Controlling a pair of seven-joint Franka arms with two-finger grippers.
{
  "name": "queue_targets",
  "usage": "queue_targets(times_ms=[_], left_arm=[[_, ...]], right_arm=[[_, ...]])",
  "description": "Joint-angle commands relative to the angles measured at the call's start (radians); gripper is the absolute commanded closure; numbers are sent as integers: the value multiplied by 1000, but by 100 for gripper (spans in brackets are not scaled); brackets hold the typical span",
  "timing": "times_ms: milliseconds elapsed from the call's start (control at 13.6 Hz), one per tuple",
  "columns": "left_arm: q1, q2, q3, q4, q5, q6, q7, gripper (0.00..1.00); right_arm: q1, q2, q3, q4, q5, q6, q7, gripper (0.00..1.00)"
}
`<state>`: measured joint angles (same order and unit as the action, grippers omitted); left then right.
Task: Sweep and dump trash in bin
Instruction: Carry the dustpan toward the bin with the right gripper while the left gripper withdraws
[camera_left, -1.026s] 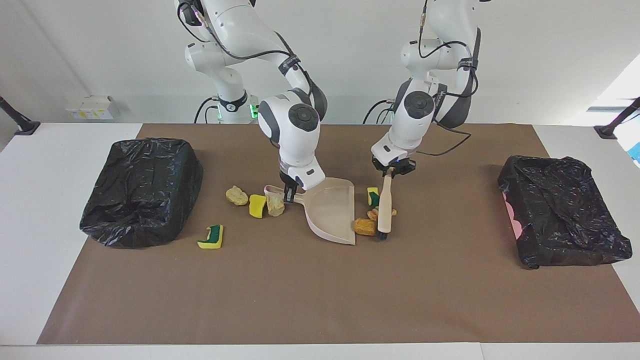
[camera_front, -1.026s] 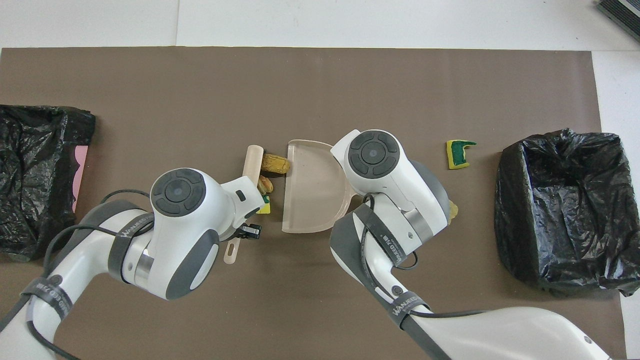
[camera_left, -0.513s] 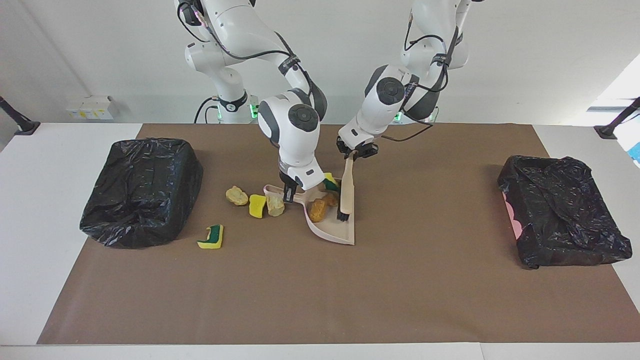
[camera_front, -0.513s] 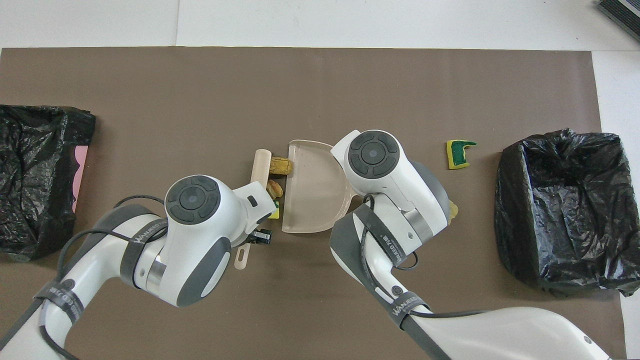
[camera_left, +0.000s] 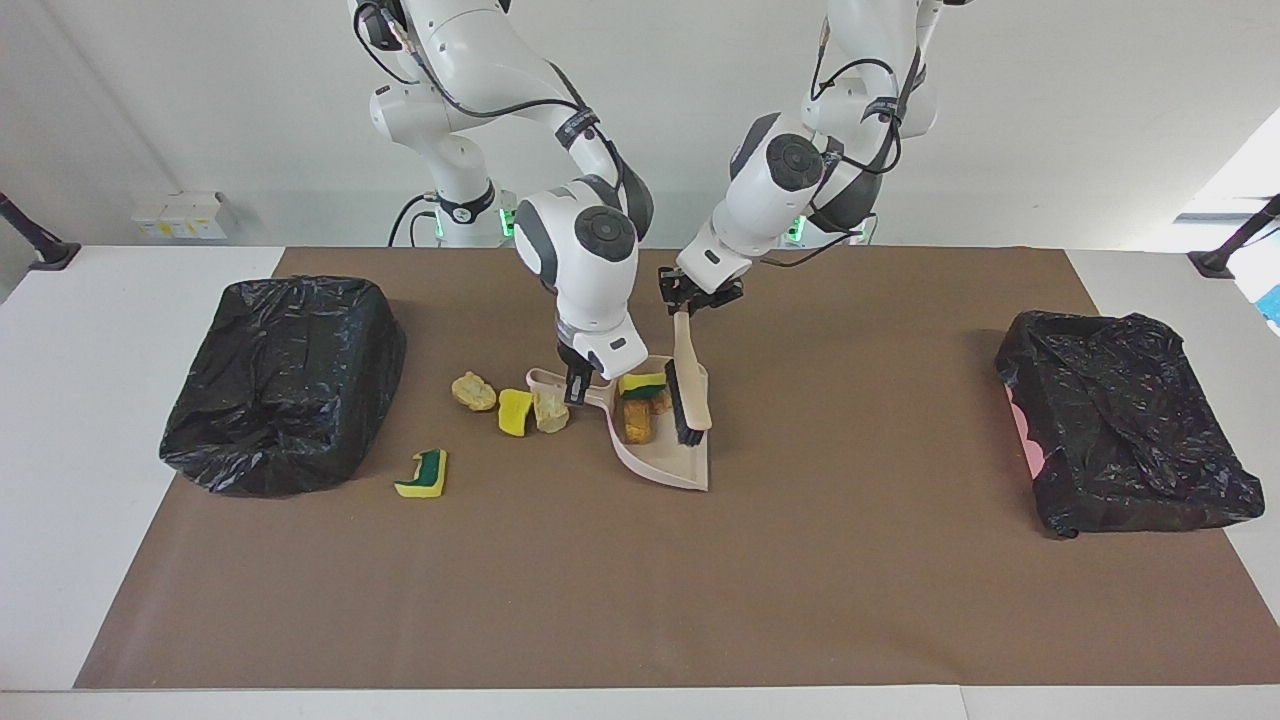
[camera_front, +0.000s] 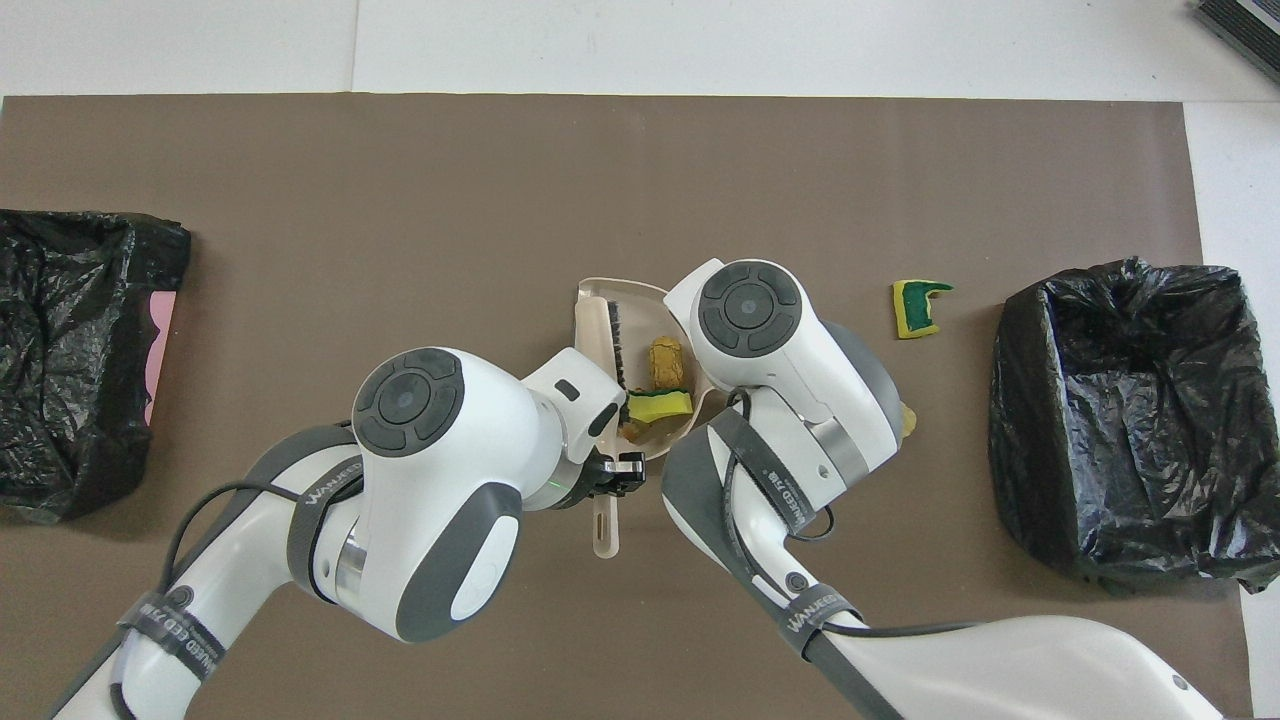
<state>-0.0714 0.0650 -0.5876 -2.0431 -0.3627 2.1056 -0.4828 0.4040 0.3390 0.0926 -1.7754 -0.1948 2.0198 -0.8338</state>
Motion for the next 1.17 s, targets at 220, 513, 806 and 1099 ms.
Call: queue_targets(times_ms=[220, 513, 806, 1099], left_arm=[[15, -34, 35, 0, 105, -68, -69, 100], [15, -51, 35, -28, 209, -59, -171, 100], [1, -134, 31, -130, 222, -56, -178, 100], [-19, -290, -52, -323, 208, -46, -201, 100]], right_arm=[[-39, -34, 7, 7, -8, -10, 2, 100], [-76, -63, 7, 10, 14, -32, -77, 100], [-163, -104, 7, 30, 83, -79, -223, 100], [-278, -129, 6, 68, 144, -168, -411, 100]])
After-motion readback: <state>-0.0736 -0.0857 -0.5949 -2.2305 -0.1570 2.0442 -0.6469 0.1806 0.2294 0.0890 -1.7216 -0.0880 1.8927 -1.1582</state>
